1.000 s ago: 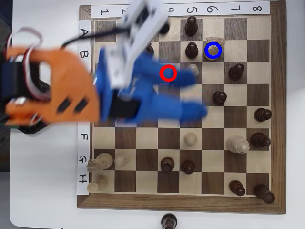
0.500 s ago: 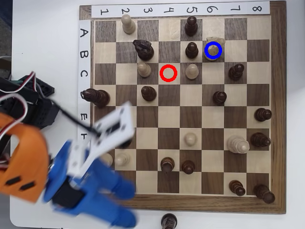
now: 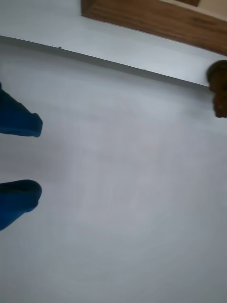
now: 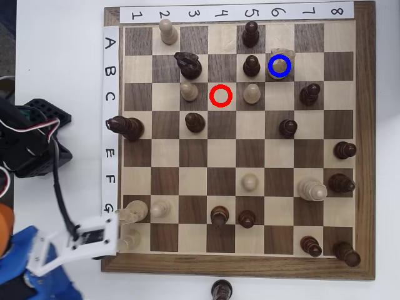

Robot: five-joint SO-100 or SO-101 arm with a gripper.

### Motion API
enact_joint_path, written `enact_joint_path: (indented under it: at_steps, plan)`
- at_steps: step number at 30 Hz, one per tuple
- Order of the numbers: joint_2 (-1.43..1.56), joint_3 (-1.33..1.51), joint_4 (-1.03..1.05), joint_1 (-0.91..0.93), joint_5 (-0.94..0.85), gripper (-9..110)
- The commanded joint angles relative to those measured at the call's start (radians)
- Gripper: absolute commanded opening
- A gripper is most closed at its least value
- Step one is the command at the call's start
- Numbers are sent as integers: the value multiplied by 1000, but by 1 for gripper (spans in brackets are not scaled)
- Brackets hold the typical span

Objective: Move the piece to destination

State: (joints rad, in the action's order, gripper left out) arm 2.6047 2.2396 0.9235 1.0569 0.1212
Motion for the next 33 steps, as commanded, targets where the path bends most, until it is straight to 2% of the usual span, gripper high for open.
enact_joint_path:
  at_steps: [1,16,23,28,33]
  plan:
    - [264,155,2,284,-135,9]
    - [503,414,140,552,-242,11]
    - [621,554,144,584,-210,7]
    - [689,629,150,574,-169,0]
    - [750,683,178,549,-153,0]
